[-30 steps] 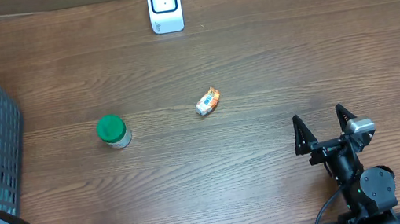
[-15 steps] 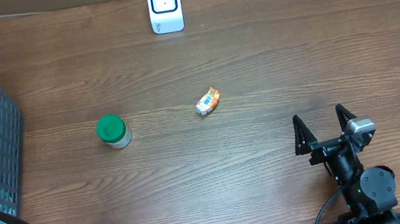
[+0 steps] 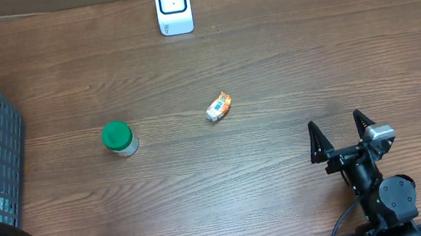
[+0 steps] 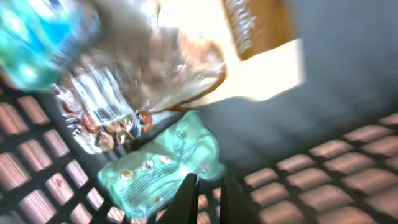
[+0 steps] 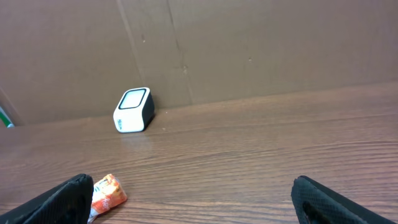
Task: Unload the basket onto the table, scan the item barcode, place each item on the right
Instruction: 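Reach the left gripper into the basket and grasp the mint-green packet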
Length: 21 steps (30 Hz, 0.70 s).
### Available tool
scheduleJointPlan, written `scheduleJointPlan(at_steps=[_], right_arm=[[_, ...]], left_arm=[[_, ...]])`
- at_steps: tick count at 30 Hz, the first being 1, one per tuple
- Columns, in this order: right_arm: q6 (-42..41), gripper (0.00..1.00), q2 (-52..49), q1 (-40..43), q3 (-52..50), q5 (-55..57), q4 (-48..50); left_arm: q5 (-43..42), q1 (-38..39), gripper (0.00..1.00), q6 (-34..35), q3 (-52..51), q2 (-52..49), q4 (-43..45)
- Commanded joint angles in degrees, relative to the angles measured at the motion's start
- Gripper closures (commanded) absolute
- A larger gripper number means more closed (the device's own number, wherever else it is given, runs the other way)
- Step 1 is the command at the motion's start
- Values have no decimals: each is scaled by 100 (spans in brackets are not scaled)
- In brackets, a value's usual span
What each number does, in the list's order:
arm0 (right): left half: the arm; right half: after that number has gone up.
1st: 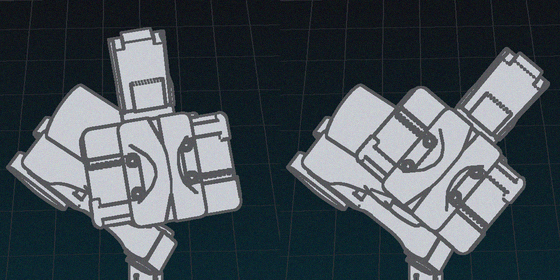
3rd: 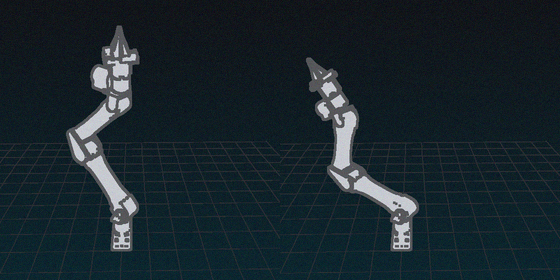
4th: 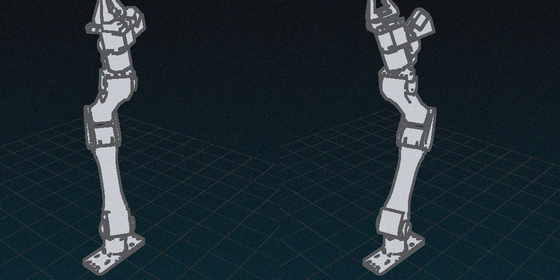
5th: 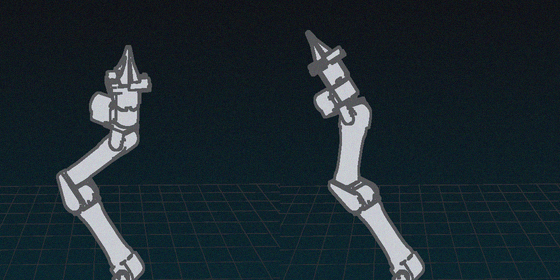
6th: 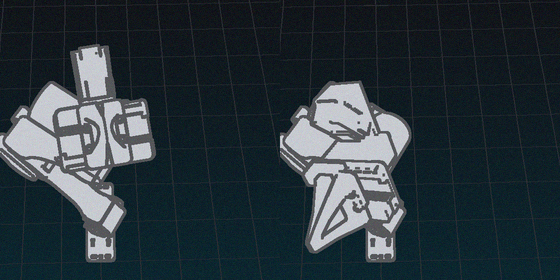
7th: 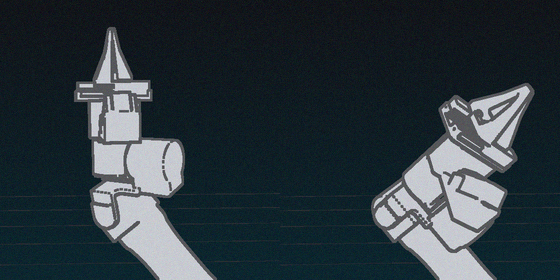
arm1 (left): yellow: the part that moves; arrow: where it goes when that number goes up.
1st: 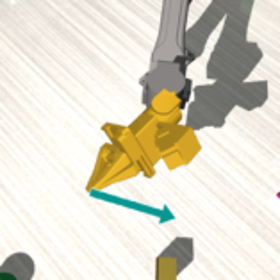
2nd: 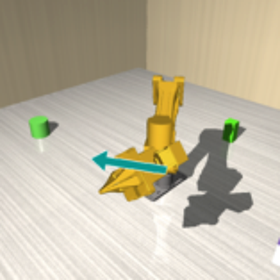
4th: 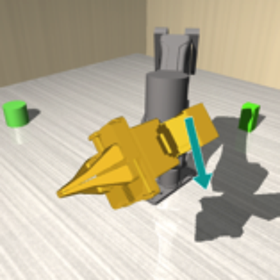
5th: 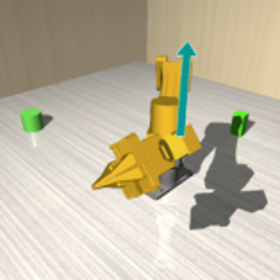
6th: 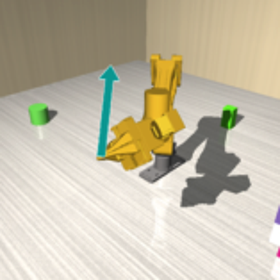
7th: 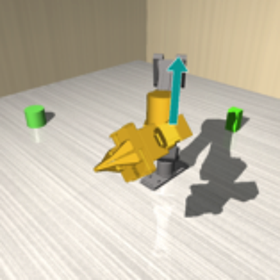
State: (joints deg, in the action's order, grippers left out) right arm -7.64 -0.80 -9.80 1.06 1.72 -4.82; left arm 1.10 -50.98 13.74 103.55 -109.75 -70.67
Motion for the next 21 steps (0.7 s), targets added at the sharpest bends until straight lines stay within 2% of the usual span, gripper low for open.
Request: scheduleJointPlan(at_steps=[1, 3, 8, 9, 12, 18, 21], right_arm=[[24, 0, 63, -9, -61, 7, 15], [22, 0, 63, -9, -61, 7, 15], [22, 0, 63, -9, -61, 9, 15], [22, 0, 63, -9, -61, 7, 15], [24, 0, 63, -9, -61, 7, 15], [24, 0, 63, -9, -61, 7, 15], [22, 0, 63, -9, -61, 7, 15]], left_arm=[[-372, 44, 96, 46, 844, 37, -341], [-345, 42, 96, -79, 977, 37, -557], [-302, 42, 48, -144, 435, 35, -774], [-299, 31, 44, -146, 267, 35, -754], [-236, -11, 39, -39, -468, 35, -518], [-70, -85, 38, -44, -1552, 35, 205], [35, -85, 28, -46, -1969, 35, 643]])
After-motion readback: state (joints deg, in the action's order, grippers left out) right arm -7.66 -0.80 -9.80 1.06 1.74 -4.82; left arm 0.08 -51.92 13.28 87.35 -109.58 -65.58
